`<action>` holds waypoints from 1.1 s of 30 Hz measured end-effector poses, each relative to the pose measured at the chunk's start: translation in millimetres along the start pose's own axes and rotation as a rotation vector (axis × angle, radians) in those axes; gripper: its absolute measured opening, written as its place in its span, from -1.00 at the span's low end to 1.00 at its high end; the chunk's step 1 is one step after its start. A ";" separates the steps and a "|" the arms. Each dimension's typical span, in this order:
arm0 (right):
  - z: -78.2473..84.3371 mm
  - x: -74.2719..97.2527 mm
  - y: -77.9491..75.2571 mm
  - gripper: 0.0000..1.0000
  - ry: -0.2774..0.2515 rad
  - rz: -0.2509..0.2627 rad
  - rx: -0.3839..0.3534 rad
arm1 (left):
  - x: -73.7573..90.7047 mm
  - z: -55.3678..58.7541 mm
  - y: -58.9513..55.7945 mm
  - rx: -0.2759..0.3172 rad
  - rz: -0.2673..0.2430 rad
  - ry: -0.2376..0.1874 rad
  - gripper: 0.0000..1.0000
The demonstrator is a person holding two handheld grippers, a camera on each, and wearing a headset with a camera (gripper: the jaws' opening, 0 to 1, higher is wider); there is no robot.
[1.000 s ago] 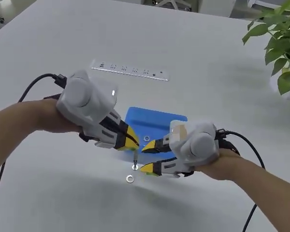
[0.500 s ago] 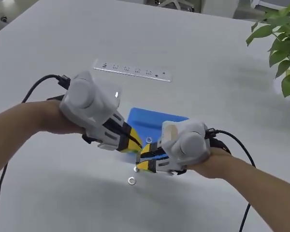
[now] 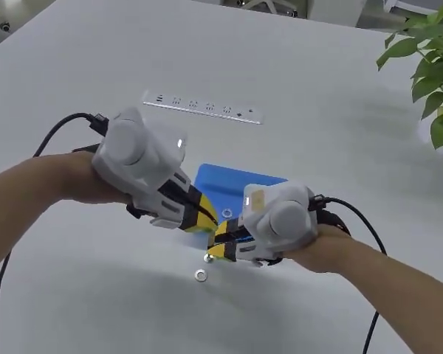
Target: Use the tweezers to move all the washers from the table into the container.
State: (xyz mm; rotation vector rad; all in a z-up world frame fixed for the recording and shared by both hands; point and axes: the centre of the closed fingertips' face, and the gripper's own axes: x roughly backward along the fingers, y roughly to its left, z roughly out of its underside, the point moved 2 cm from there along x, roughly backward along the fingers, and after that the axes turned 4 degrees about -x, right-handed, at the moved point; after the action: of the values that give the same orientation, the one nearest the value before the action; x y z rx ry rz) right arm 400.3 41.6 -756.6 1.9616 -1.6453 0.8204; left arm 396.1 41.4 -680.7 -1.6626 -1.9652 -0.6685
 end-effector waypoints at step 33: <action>-0.2 3.6 6.3 -0.82 0.001 0.002 -0.009 | 11.3 2.9 -2.8 0.081 -0.053 -0.034 -0.36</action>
State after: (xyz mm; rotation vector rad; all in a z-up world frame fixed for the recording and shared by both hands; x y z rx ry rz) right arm 394.5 38.0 -754.1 1.9535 -1.6481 0.8139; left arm 391.6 51.4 -675.9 -1.5888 -2.0386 -0.5747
